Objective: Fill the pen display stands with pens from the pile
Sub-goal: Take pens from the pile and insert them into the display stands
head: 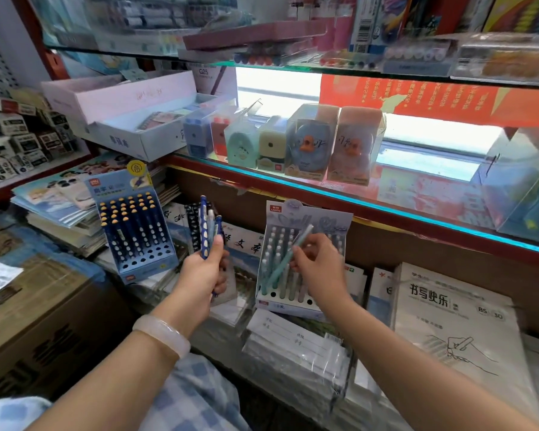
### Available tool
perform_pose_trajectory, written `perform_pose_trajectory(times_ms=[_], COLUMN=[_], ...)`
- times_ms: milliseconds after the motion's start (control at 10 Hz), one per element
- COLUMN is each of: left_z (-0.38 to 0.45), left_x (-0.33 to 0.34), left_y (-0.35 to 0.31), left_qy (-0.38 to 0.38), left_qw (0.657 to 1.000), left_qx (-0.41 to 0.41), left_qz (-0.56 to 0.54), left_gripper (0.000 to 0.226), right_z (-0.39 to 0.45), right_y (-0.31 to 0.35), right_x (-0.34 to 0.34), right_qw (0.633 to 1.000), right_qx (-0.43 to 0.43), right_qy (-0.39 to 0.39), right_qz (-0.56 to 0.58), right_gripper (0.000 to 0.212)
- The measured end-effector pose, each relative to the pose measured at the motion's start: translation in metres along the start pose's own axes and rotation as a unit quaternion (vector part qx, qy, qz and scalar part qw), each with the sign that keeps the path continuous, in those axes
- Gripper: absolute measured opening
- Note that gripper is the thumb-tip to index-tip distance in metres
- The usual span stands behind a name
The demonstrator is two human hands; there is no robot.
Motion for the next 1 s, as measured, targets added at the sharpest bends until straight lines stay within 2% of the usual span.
perform_pose_trajectory(times_ms=[100, 200, 300, 500, 700, 1000], left_z=[0.0, 0.002, 0.003, 0.005, 0.005, 0.002], left_x=[-0.001, -0.005, -0.008, -0.011, -0.011, -0.011], left_y=[-0.001, 0.0, 0.0, 0.001, 0.002, 0.001], left_qy=[0.003, 0.003, 0.003, -0.004, -0.003, -0.008], left_qw=[1.0, 1.0, 1.0, 0.999, 1.0, 1.0], left_qx=[0.008, 0.01, 0.011, 0.013, 0.017, 0.015], left_qz=[-0.022, -0.022, -0.024, -0.031, -0.022, -0.017], left_gripper=[0.033, 0.032, 0.032, 0.031, 0.03, 0.029], right_z=[-0.001, 0.0, 0.002, 0.003, 0.003, 0.005], right_y=[-0.006, -0.008, -0.012, -0.022, -0.018, -0.016], right_x=[0.006, 0.014, 0.017, 0.015, 0.016, 0.018], right_qw=[0.987, 0.963, 0.946, 0.926, 0.903, 0.891], right_qx=[-0.057, -0.116, -0.146, -0.141, -0.183, -0.228], right_qy=[0.008, -0.002, -0.034, -0.055, -0.038, -0.022], right_qz=[-0.147, -0.242, -0.288, -0.345, -0.386, -0.392], right_gripper=[0.011, 0.015, 0.018, 0.02, 0.021, 0.02])
Point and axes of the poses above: each hand's wrist, its own z-axis towards the middle knuckle, its own x-axis out of the palm, y = z × x, the point moved 3 cm from there along z, towards the middle knuckle, and after that the axes turned 6 degrees about -z, right-handed, at the moved point
